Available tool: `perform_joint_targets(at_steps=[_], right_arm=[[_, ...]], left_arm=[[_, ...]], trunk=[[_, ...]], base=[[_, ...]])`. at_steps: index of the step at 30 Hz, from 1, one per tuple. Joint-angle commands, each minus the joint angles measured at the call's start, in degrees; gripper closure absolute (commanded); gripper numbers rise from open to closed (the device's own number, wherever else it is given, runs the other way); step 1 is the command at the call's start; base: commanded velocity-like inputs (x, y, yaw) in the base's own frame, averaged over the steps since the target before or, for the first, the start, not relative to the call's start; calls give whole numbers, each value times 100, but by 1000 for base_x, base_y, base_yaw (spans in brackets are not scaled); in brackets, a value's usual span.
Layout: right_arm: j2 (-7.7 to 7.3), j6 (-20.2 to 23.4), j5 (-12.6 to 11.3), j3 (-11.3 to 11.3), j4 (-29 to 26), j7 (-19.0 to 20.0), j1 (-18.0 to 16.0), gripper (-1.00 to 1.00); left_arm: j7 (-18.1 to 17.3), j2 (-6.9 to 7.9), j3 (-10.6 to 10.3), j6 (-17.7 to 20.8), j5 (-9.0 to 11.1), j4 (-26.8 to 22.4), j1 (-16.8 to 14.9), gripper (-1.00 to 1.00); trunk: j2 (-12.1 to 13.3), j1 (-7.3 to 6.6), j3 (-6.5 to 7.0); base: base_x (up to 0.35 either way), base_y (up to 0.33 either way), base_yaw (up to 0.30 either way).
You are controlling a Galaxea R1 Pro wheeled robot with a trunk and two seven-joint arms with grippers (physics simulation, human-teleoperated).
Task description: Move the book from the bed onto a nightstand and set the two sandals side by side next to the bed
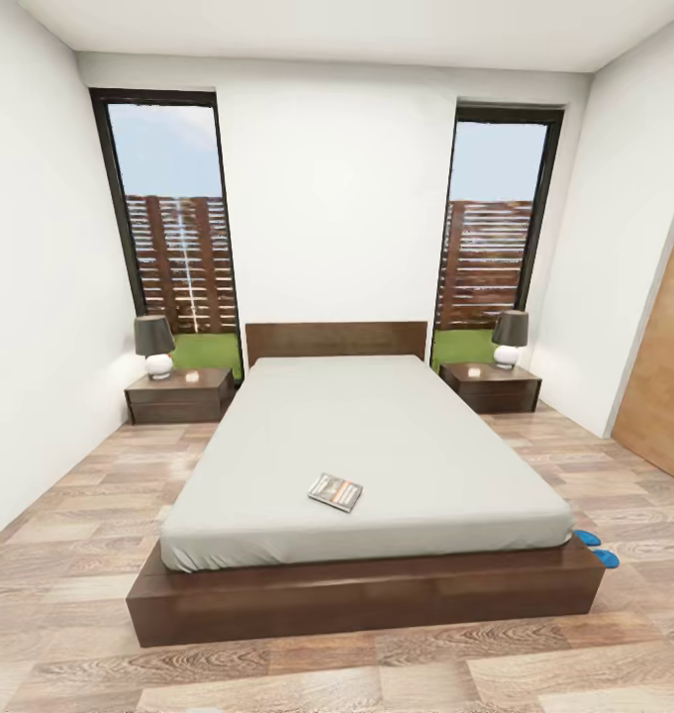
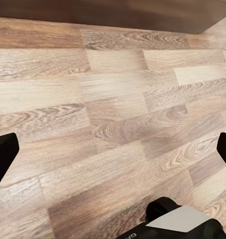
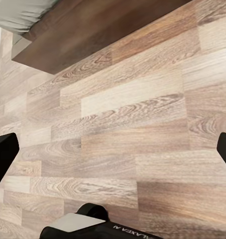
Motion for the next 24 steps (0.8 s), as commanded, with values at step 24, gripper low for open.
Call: perform_joint_targets(at_steps=[24], right_arm=[[-1, -8, 26, -36, 8, 18, -4, -100]], left_arm=[[-4, 1, 35, -44, -61, 4, -4, -100]], trunk=[[-4, 0, -223]], base=[[0, 0, 0]])
